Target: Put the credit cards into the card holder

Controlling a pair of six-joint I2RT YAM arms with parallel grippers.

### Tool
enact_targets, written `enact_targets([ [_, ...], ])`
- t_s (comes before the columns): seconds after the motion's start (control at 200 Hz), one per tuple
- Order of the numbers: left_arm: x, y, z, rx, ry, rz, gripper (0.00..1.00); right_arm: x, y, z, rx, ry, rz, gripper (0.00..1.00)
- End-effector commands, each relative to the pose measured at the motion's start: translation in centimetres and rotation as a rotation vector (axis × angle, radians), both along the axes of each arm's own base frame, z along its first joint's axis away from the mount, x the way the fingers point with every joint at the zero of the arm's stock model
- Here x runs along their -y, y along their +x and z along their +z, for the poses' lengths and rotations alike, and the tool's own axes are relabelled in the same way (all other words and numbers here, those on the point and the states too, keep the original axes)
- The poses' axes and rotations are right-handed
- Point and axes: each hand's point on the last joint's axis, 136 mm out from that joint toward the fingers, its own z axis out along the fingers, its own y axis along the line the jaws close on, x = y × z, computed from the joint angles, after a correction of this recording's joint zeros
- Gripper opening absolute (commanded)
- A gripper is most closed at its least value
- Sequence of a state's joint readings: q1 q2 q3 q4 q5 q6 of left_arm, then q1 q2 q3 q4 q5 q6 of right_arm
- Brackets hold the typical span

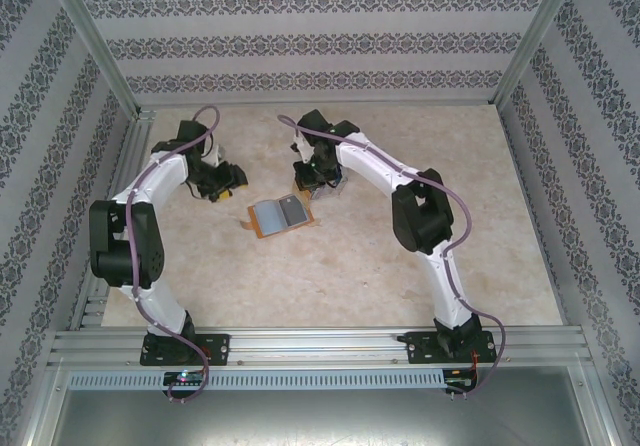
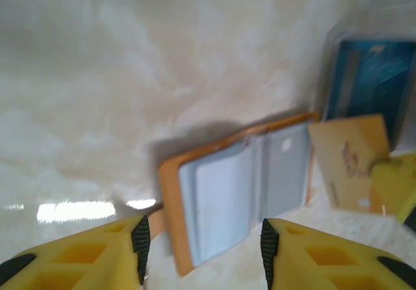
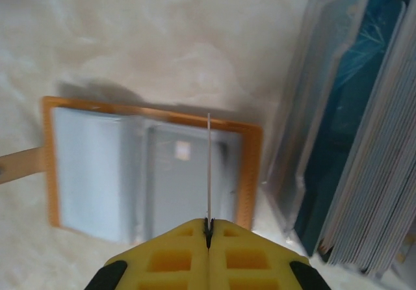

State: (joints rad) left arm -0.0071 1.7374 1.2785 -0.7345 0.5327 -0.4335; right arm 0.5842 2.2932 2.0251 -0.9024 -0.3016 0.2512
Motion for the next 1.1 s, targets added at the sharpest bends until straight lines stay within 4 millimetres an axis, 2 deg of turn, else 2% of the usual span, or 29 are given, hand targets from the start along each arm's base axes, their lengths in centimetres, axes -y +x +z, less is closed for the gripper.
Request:
enact_targets([
  [0.0, 1.1, -1.3, -0.1, -0.006, -0.041, 0.008, 0.49, 1.8, 1.9, -0.8, 0.050, -0.067, -0.039, 0.06],
  [0.11, 1.5, -2.2, -1.5, -0.039, -0.047, 0.010, 0.47, 4.2, 3.1, -1.4, 0.074, -0.123, -0.089, 0.06],
  [0.225, 2.3, -2.3, -2.5, -0.058, -0.062, 0.003, 0.43, 6.7, 4.2, -1.6, 0.083, -0.148, -0.138, 0.06],
  [0.345, 3.5, -1.7, -3.1, -0.064, -0.064, -0.016, 0.42, 8.6, 4.6, -1.4, 0.091, -0.161, -0.168, 0.06],
  [0.435, 4.5, -1.3, -3.5, -0.072, -0.067, -0.037, 0.41, 9.1, 4.6, -0.8, 0.095, -0.141, -0.185, 0.06],
  [0.49, 4.9, -1.1, -3.8, -0.077, -0.067, -0.048, 0.40, 8.6, 4.5, 0.0, 0.098, -0.085, -0.183, 0.06],
  [0.645, 4.9, -1.2, -4.7, -0.096, -0.043, -0.061, 0.38, 5.1, 3.6, 3.5, 0.113, 0.154, -0.162, 0.07],
  [0.784, 4.4, -1.7, -5.7, -0.118, -0.005, -0.067, 0.35, 2.5, 2.5, 5.1, 0.095, 0.346, -0.152, 0.07],
  [0.884, 3.8, -2.1, -6.3, -0.134, 0.032, -0.070, 0.32, 0.8, 1.4, 4.8, 0.075, 0.412, -0.123, 0.07],
  [1.094, 2.5, -2.8, -7.2, -0.174, 0.111, -0.068, 0.30, -2.1, -0.9, 2.5, 0.028, 0.484, -0.082, 0.07],
])
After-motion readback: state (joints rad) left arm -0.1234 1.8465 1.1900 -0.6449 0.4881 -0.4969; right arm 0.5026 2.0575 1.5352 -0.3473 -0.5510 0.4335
